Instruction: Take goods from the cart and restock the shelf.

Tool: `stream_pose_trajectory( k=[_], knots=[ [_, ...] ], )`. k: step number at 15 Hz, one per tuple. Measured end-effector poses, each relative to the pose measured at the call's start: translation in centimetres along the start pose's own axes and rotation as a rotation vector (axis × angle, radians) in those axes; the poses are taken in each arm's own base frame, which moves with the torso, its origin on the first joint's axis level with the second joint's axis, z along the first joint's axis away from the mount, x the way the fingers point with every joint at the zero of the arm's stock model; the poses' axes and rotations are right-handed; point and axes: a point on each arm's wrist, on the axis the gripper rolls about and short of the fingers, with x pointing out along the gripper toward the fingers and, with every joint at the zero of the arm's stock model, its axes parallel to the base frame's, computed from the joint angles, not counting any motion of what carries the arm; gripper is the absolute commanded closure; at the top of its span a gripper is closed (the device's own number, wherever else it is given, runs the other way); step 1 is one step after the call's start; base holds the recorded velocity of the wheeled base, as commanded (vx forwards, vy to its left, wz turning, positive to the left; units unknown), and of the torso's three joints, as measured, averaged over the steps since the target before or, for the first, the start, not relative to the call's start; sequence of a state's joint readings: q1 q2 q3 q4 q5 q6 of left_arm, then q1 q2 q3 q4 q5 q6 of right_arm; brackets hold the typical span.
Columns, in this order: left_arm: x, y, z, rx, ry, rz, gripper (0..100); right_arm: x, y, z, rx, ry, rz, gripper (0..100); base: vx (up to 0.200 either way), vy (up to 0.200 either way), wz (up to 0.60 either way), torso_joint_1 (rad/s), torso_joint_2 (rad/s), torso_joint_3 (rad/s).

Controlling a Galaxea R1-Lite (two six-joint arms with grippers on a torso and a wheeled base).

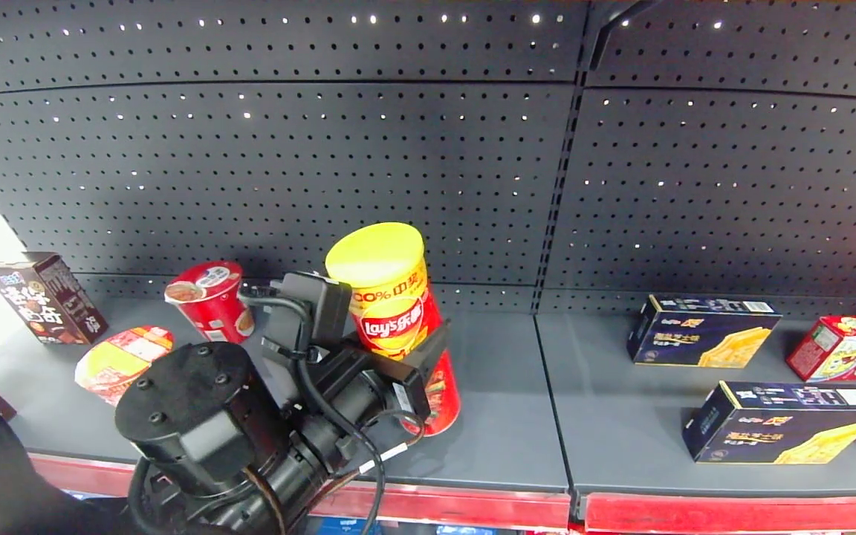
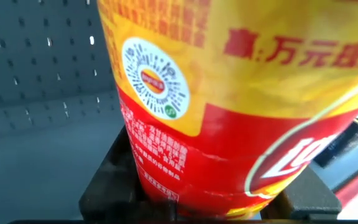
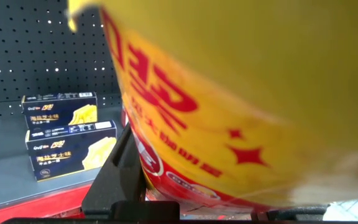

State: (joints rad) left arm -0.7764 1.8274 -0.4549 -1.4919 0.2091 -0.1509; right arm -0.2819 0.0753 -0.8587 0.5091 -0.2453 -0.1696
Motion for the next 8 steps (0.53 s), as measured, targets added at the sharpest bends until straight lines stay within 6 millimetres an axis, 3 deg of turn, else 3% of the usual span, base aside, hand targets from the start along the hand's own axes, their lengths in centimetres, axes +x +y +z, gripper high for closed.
stream_pose_trajectory(
  k=[4,8],
  knots=[
    [-1.8,-0.9,-1.7,-0.003,0.086,-0.043,100,0.0,0.0,0.0,0.000,0.002,0.000,100,0.000,0.000,0.00,0.000,0.00,0.000],
    [-2.3,-1.0,-2.2,0.002,0.114,-0.022,100,0.0,0.0,-0.1,0.015,0.004,0.000,100,0.000,0.000,0.00,0.000,0.00,0.000]
  ],
)
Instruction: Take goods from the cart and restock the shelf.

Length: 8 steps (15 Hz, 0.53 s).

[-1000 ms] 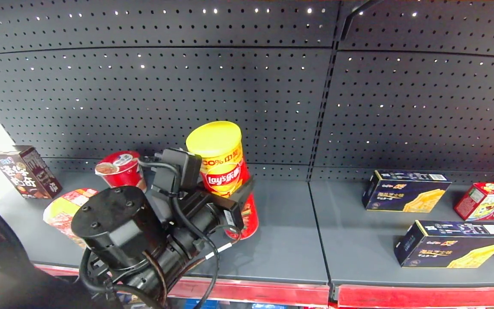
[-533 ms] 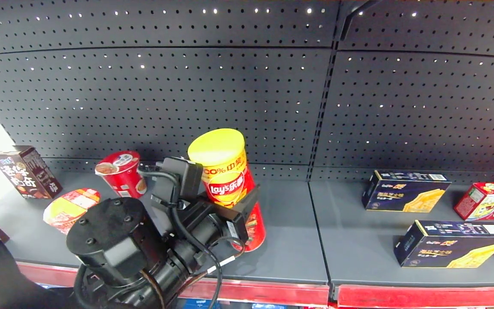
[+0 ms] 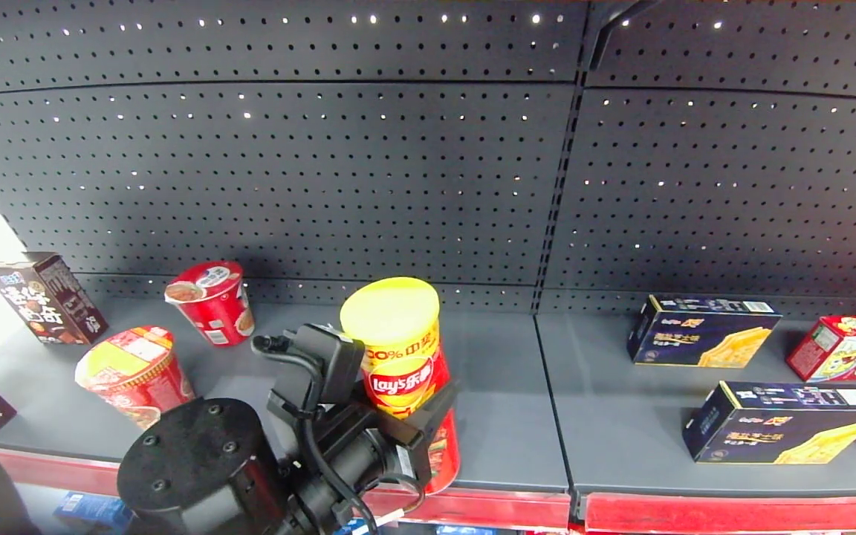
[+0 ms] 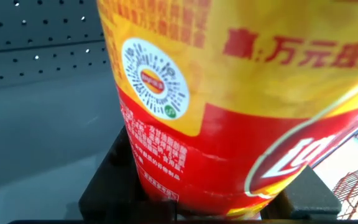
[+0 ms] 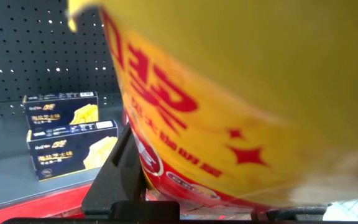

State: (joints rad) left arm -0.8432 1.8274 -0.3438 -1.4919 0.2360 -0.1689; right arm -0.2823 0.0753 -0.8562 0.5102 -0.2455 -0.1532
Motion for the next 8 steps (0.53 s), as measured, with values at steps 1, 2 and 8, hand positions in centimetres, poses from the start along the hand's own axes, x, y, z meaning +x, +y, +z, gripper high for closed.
stream_pose_trajectory(
  k=[1,2,8],
  knots=[
    [0.0,0.0,0.0,-0.003,0.001,0.008,100,0.0,0.0,0.0,0.002,0.000,0.000,100,0.000,0.000,0.00,0.000,0.00,0.000],
    [0.0,0.0,0.0,-0.014,0.001,0.010,100,0.0,0.0,0.0,0.004,-0.001,0.000,100,0.000,0.000,0.00,0.000,0.00,0.000],
    [0.3,1.1,0.0,-0.037,-0.003,0.048,100,0.0,0.0,0.0,0.005,0.002,0.001,100,0.000,0.000,0.00,0.000,0.00,0.000]
  ],
)
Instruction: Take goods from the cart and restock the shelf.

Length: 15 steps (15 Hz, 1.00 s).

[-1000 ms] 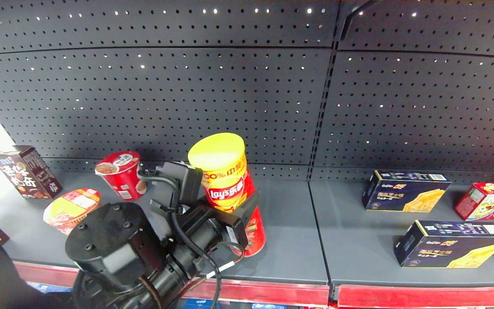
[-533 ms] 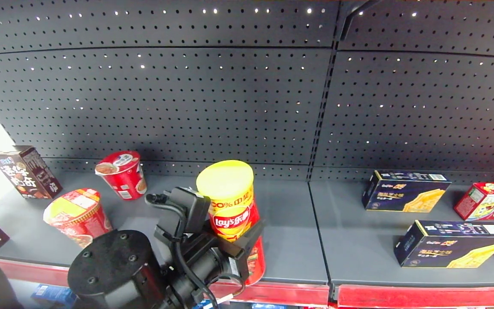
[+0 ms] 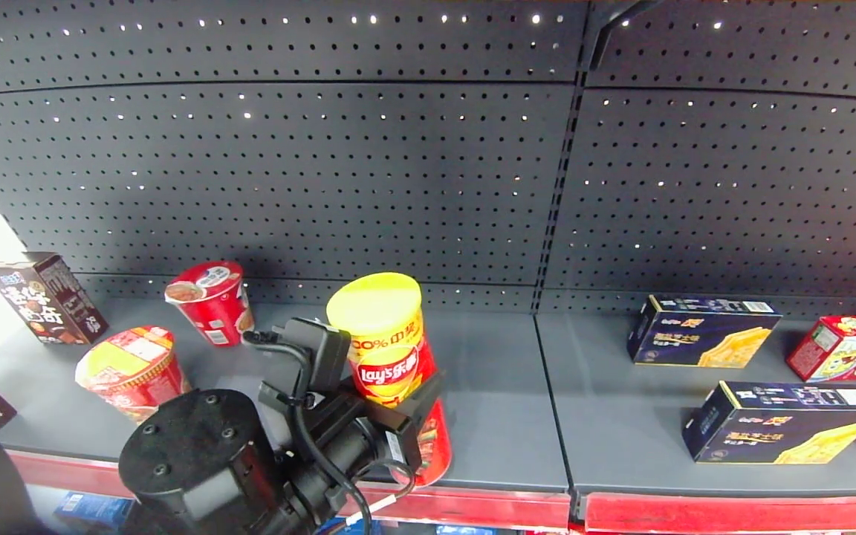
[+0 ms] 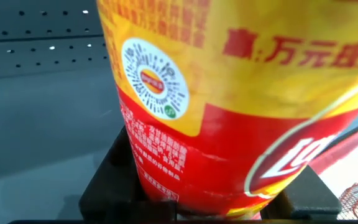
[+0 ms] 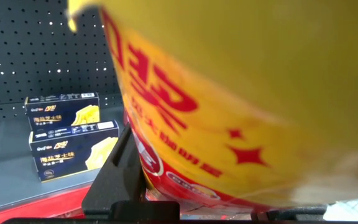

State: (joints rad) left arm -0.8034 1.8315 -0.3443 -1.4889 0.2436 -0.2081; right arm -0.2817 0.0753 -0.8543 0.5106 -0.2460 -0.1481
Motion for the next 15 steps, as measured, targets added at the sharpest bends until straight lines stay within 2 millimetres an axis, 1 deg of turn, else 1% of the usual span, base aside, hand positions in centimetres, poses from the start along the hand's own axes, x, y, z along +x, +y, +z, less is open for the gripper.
stream_pose_trajectory(
  k=[2,7,15],
  knots=[
    [0.3,0.6,-0.4,0.005,0.016,0.024,100,0.0,0.0,0.0,0.001,0.001,0.000,100,0.000,0.000,0.00,0.000,0.00,0.000],
    [1.0,0.8,-1.6,0.016,0.054,0.036,100,0.0,0.0,0.1,0.030,-0.003,-0.002,100,0.000,0.000,0.00,0.000,0.00,0.000],
    [1.2,1.1,-2.0,0.010,0.066,0.047,100,0.0,0.0,0.0,0.035,0.001,-0.002,100,0.000,0.000,0.00,0.000,0.00,0.000]
  ],
)
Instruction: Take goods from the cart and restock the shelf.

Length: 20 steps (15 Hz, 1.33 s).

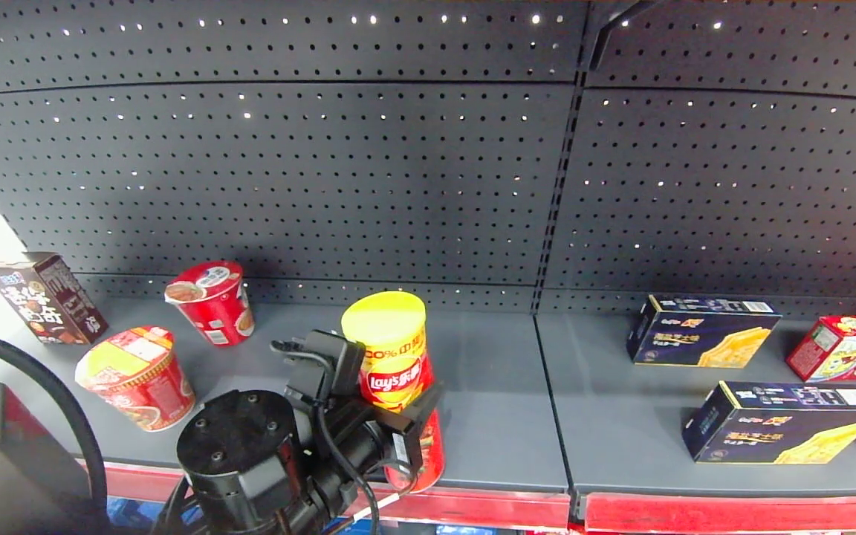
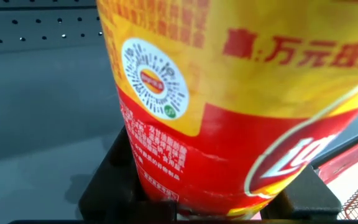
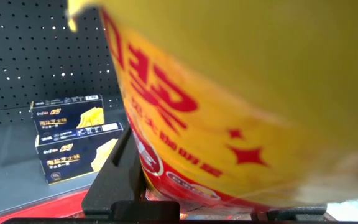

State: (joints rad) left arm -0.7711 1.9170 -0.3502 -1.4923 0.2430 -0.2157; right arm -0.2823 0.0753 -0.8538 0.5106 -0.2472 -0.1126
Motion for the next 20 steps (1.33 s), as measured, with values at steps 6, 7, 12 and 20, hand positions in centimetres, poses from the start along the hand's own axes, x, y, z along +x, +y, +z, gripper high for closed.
stream_pose_trajectory(
  k=[6,7,12,20],
  knots=[
    [0.7,0.6,-0.1,-0.002,-0.001,0.024,100,0.0,0.0,0.0,0.012,-0.002,0.000,100,0.000,0.000,0.00,0.000,0.00,0.000],
    [0.8,0.7,-0.1,-0.001,-0.002,0.030,100,0.0,0.0,0.0,0.012,0.000,0.000,100,0.000,0.000,0.00,0.000,0.00,0.000],
    [2.2,1.1,0.2,0.013,-0.029,0.048,100,0.2,0.1,-0.2,0.016,0.011,0.002,100,0.000,0.000,0.00,0.000,0.00,0.000],
    [3.8,0.9,-0.8,0.012,-0.025,0.046,100,0.4,0.2,-0.6,0.033,0.028,0.003,100,0.000,0.000,0.00,0.000,0.00,0.000]
  ],
)
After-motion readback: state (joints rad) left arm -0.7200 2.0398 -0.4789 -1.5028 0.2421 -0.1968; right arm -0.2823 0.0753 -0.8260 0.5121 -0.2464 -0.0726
